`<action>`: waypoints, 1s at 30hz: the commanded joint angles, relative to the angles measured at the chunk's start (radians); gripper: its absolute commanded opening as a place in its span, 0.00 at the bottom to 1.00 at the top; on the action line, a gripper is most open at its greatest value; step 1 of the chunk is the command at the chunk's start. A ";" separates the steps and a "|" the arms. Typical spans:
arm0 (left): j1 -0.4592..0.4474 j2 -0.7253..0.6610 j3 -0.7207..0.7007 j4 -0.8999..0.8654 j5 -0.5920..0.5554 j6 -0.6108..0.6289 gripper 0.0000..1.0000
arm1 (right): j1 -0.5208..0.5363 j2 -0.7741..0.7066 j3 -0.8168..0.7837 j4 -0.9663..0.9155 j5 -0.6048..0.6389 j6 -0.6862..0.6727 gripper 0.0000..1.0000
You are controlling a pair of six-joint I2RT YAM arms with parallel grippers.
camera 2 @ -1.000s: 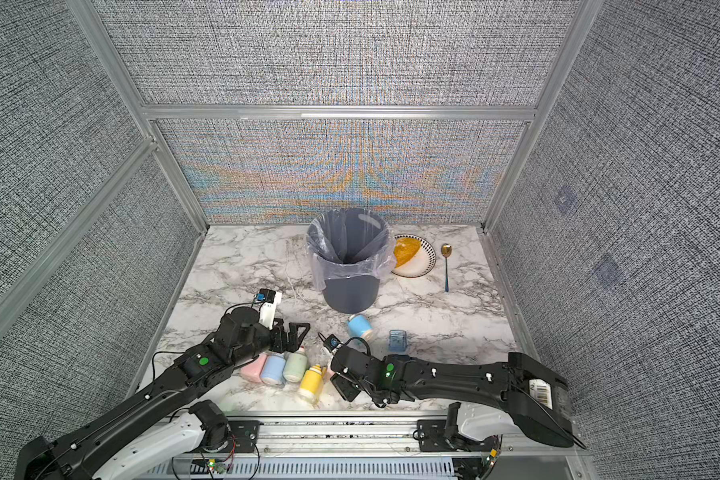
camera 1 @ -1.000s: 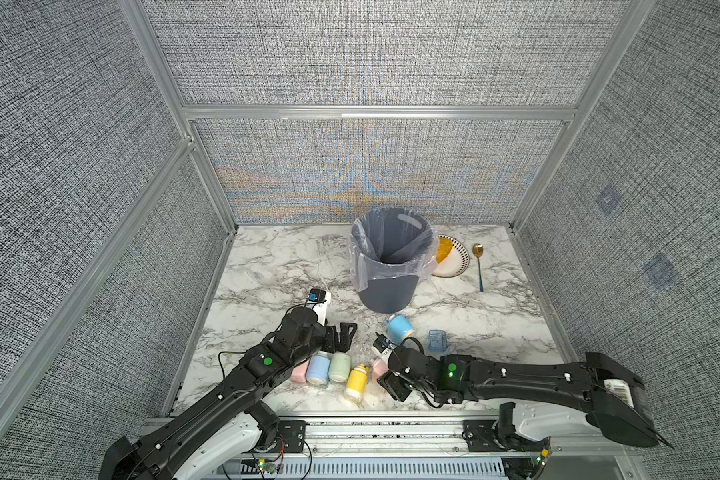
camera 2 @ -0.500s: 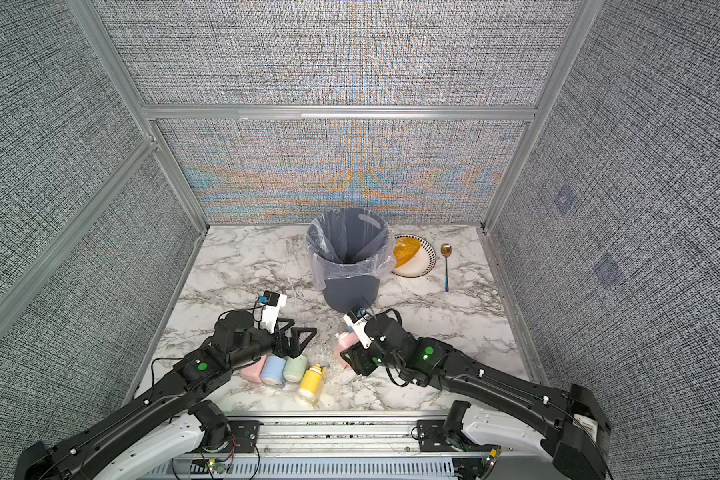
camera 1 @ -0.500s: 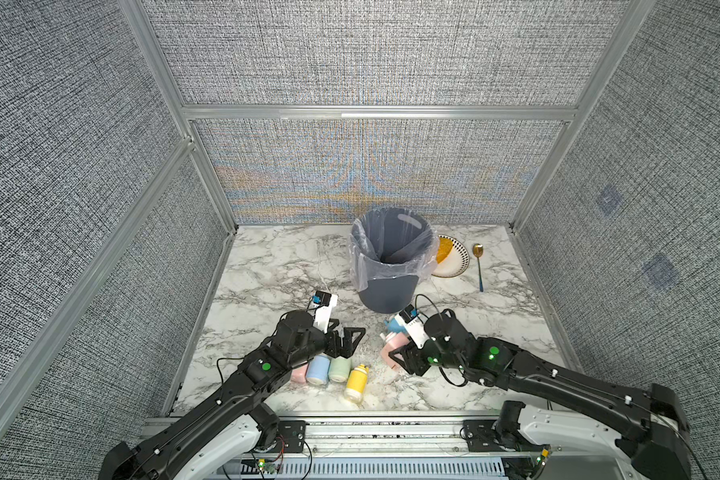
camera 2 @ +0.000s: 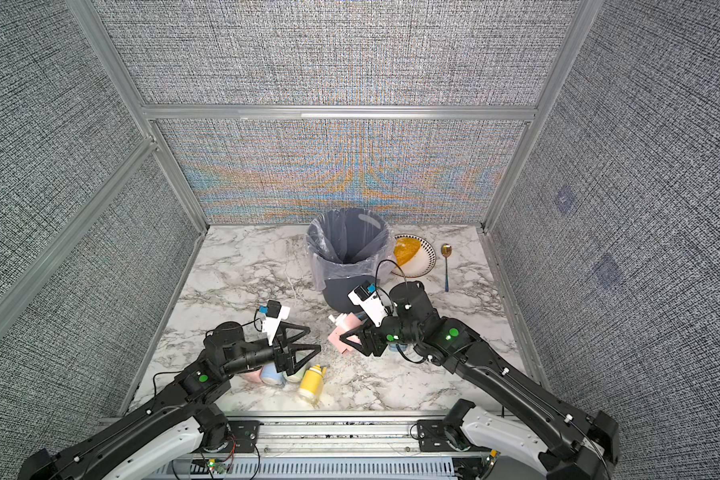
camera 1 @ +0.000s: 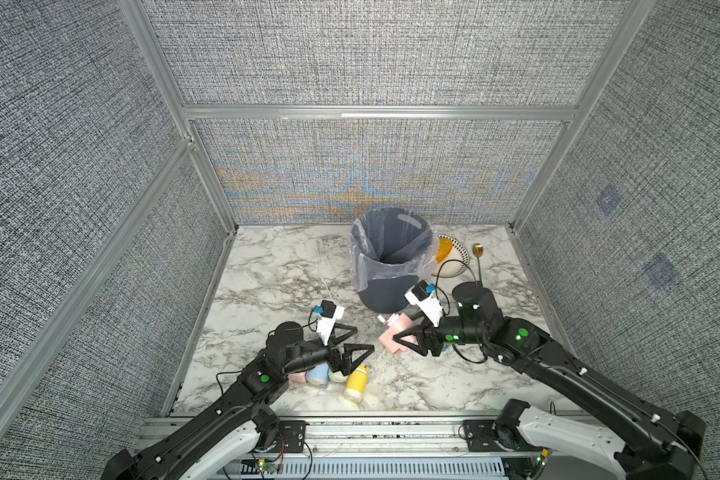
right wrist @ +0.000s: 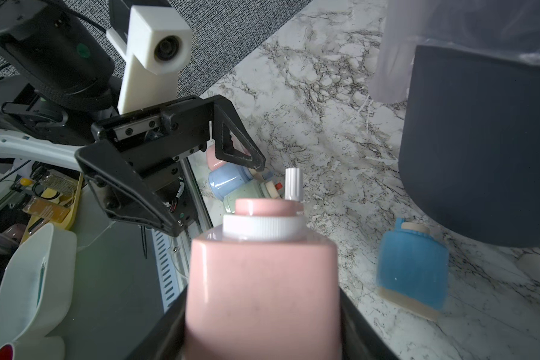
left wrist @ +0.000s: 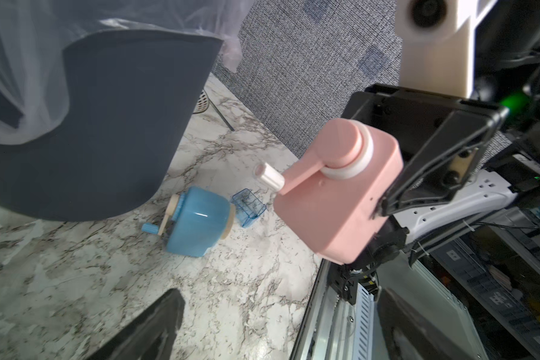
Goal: Take out the pencil sharpener tray and clean the shavings
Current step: Pick up the pencil sharpener from the center of the board.
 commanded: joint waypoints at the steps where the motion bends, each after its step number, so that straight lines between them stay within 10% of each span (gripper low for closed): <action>1: 0.002 0.009 0.008 0.068 0.095 -0.011 1.00 | -0.001 0.028 0.041 -0.057 -0.083 -0.079 0.49; 30: 0.002 0.150 0.069 0.279 0.368 -0.077 0.90 | 0.016 0.172 0.214 -0.131 -0.373 -0.212 0.49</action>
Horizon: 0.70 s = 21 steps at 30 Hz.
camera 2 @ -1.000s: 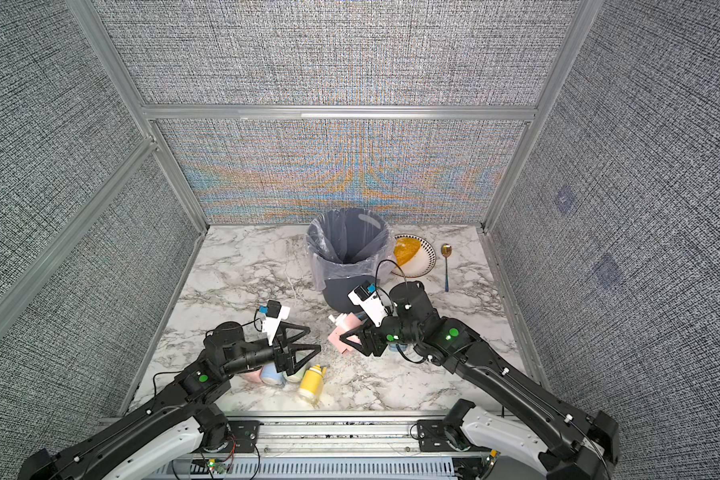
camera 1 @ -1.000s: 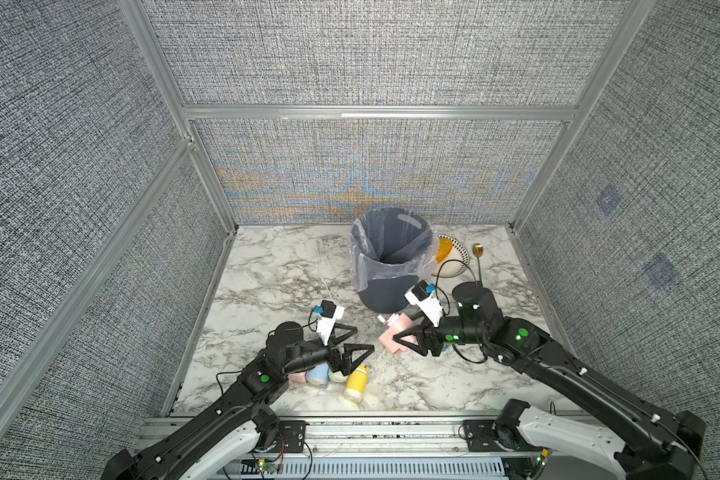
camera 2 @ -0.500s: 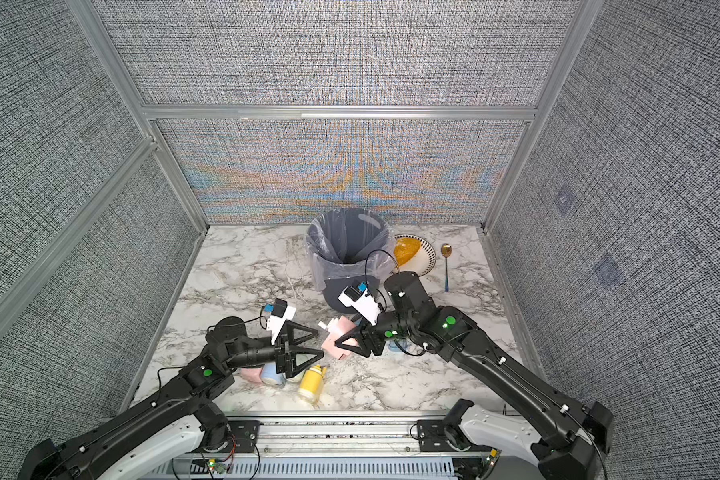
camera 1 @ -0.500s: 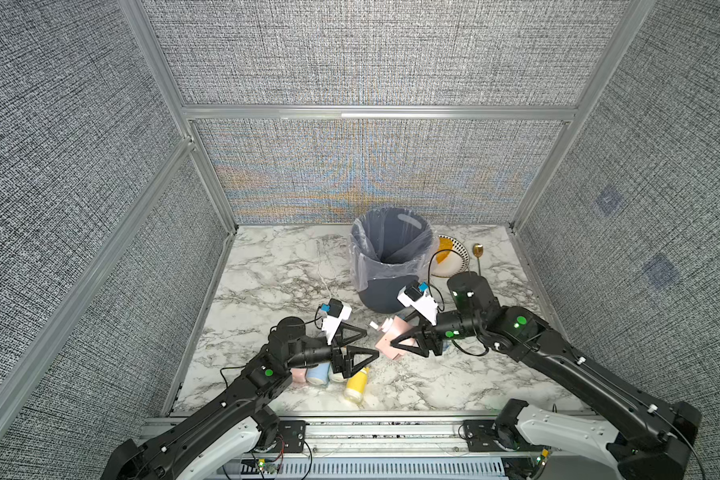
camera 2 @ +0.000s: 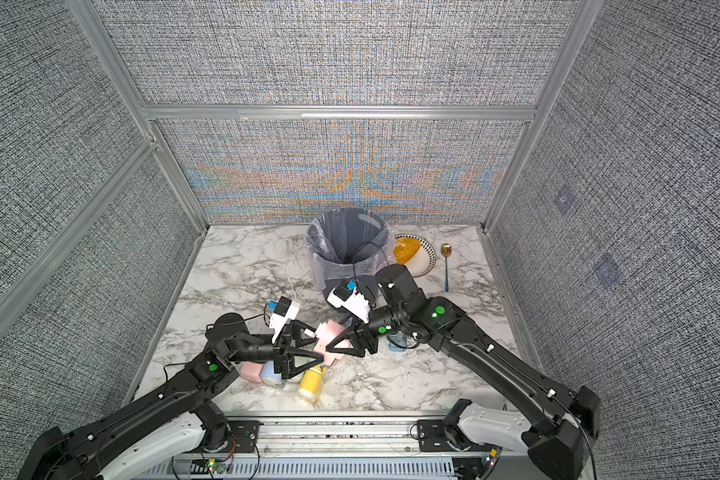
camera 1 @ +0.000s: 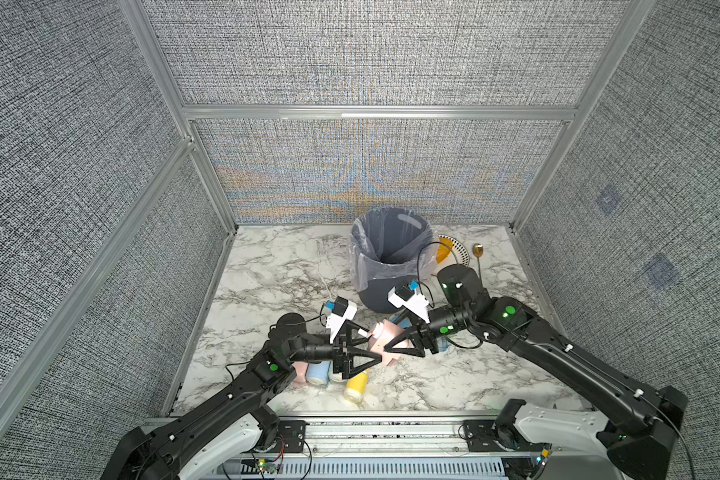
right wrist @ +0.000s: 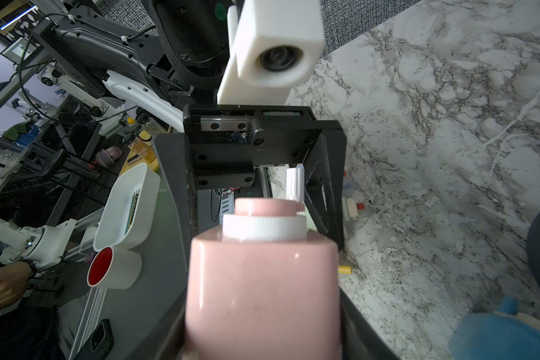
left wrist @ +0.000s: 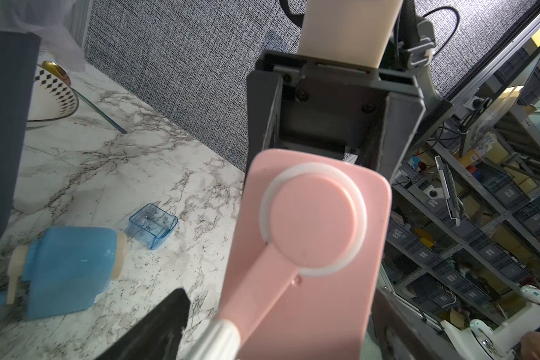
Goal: Take out the pencil sharpener tray and clean the shavings
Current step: Pick up the pencil sharpener from the center of the board.
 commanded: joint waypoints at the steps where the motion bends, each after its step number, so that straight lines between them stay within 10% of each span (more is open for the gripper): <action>1: 0.002 0.006 0.012 0.056 0.048 0.001 0.87 | 0.007 0.015 0.017 -0.010 -0.048 -0.039 0.49; 21: 0.001 -0.025 0.006 0.091 0.087 -0.020 0.29 | 0.017 0.077 0.076 -0.015 -0.037 -0.085 0.50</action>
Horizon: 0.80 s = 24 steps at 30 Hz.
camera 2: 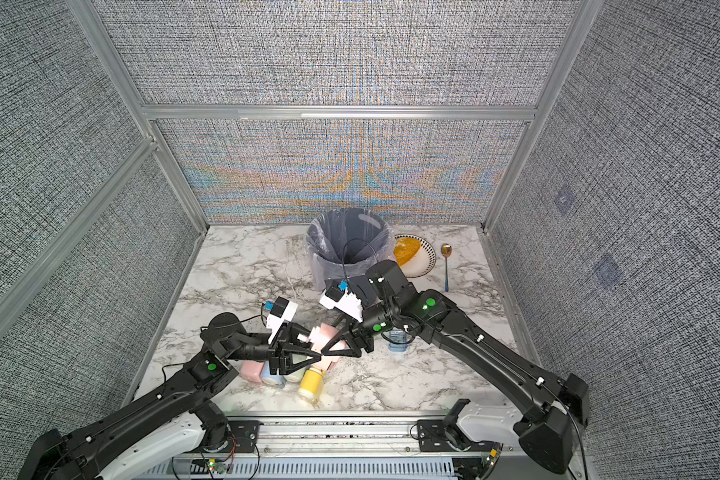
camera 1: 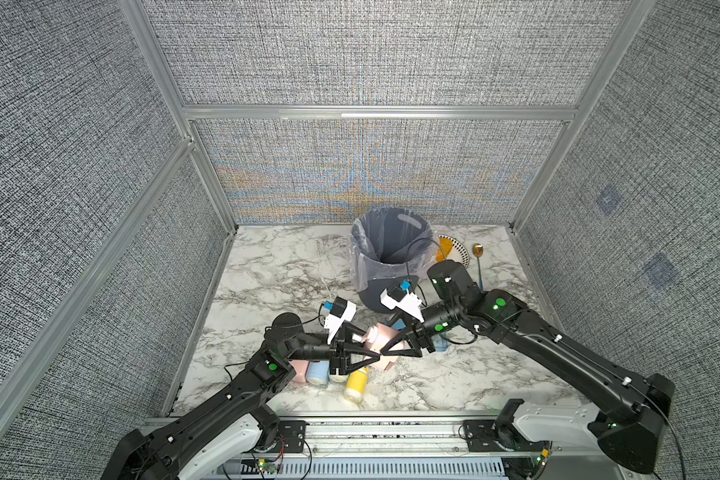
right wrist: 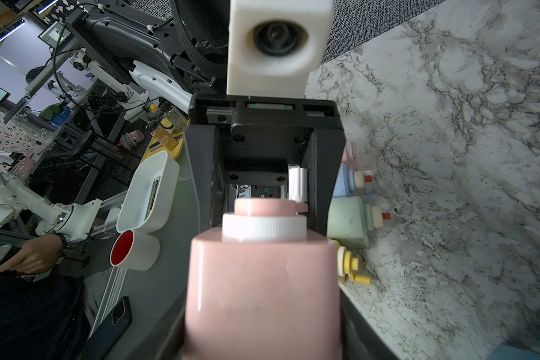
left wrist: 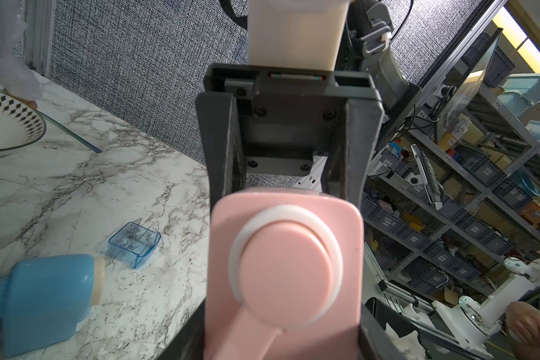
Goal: Take out the pencil sharpener tray and clean the shavings
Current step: Pick up the pencil sharpener from the center of the board, then open the container of the pencil sharpener.
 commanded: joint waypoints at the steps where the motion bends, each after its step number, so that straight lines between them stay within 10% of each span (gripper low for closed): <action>1: -0.003 -0.010 0.001 0.033 0.015 -0.019 0.28 | 0.001 0.007 0.008 0.040 0.029 -0.030 0.53; 13: 0.027 -0.108 0.006 -0.093 -0.149 0.021 0.19 | -0.117 -0.118 -0.152 0.281 0.045 0.121 0.97; 24: 0.069 -0.023 0.063 0.136 -0.156 -0.050 0.16 | -0.190 -0.277 -0.465 0.761 -0.073 0.464 0.98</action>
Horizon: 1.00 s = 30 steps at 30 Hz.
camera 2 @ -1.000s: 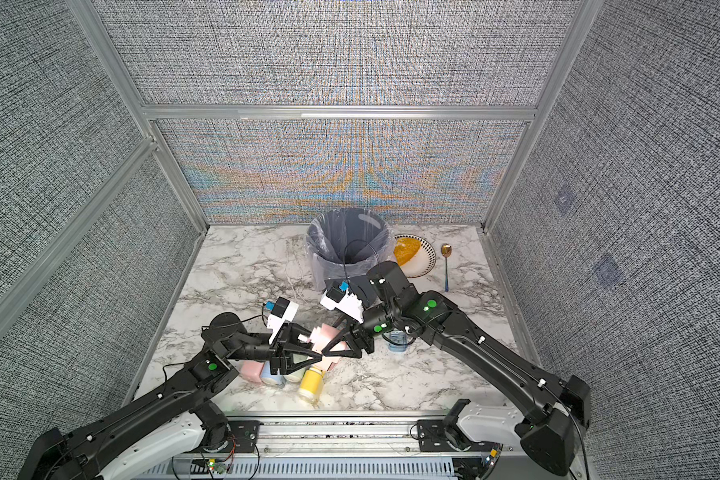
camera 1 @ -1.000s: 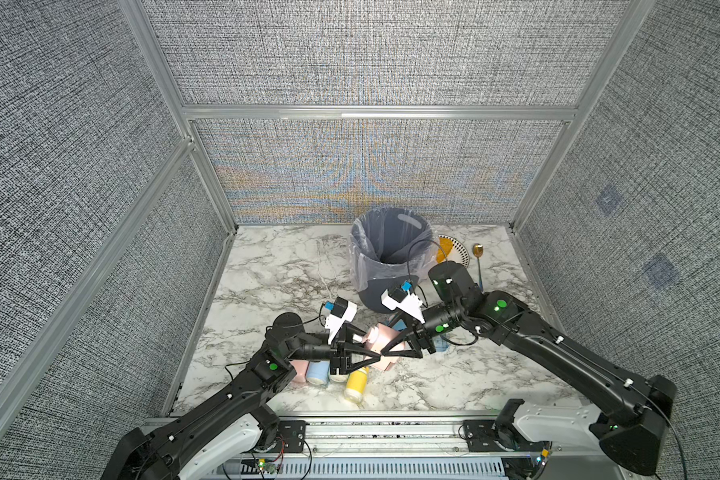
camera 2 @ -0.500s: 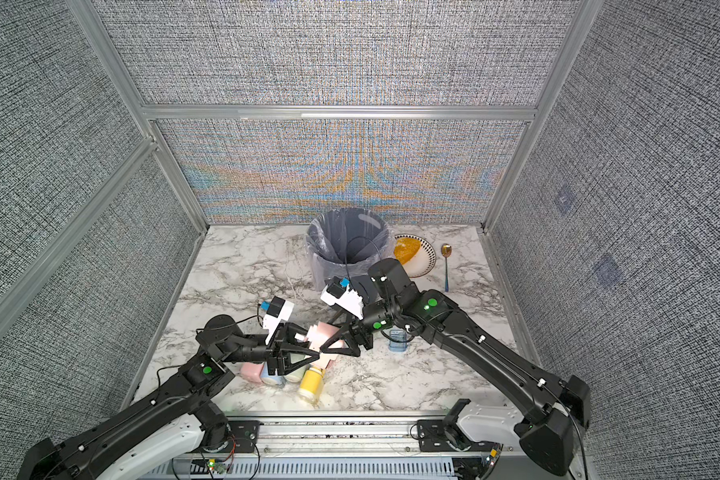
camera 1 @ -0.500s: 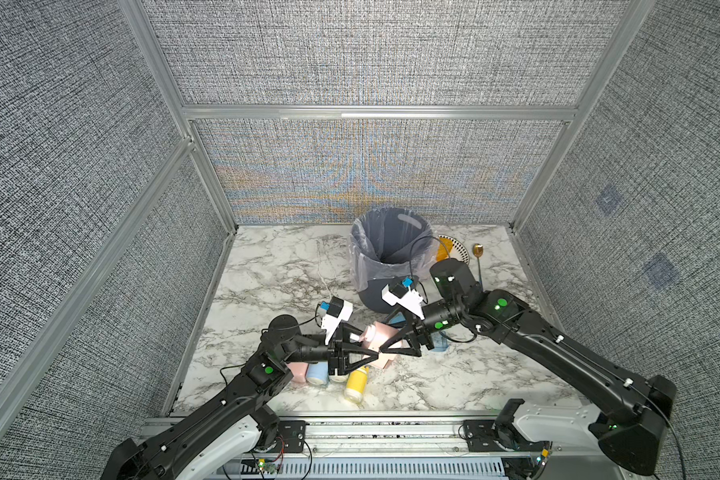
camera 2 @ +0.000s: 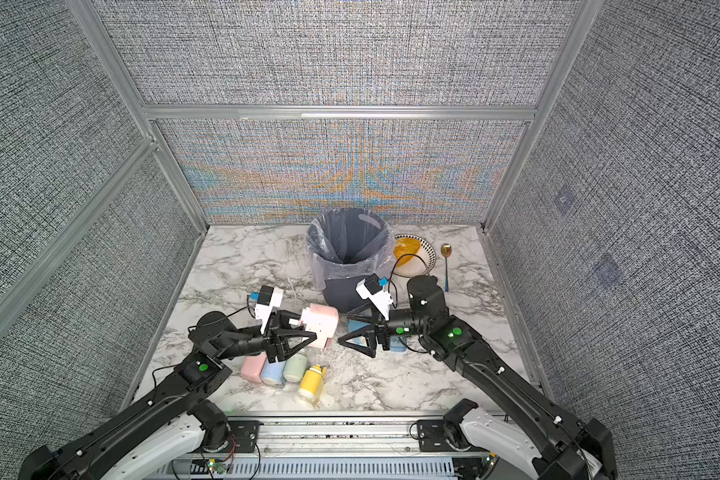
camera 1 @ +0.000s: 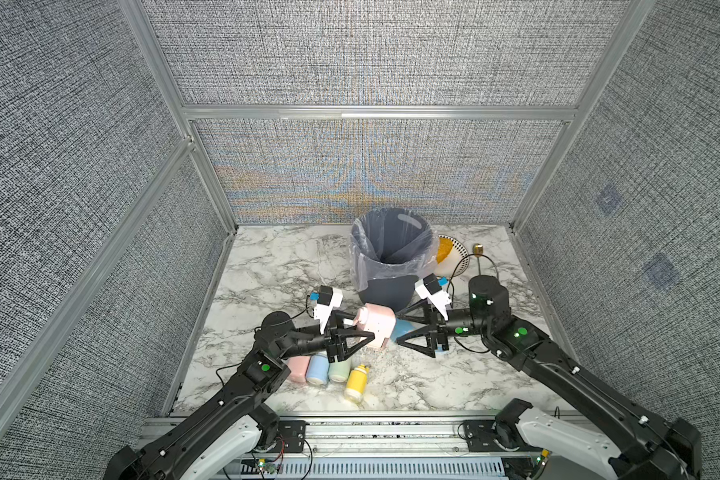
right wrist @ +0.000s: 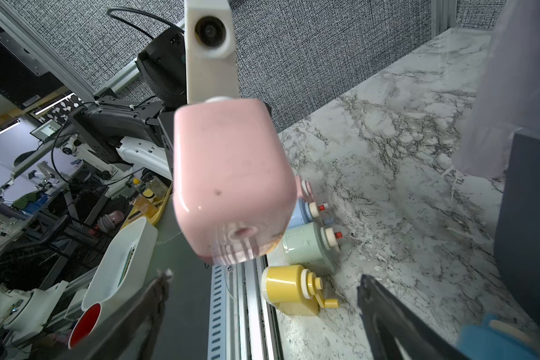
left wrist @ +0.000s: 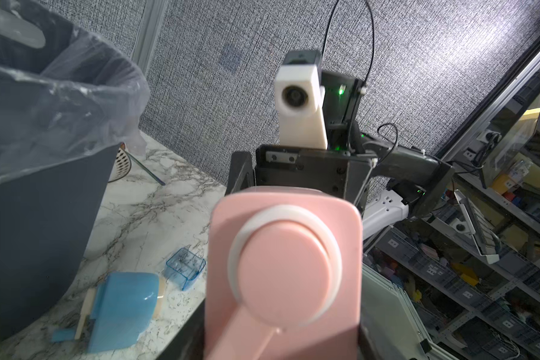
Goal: Take out the pencil sharpener tray and clean the shavings
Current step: Open the container of the pencil sharpener.
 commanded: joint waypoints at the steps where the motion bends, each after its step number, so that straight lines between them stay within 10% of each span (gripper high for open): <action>1: 0.007 0.030 0.032 0.164 0.002 -0.029 0.16 | -0.003 -0.017 -0.053 0.222 -0.026 0.133 0.98; 30: 0.023 0.152 -0.001 0.570 0.012 -0.258 0.16 | 0.068 0.072 -0.018 0.570 0.029 0.270 0.86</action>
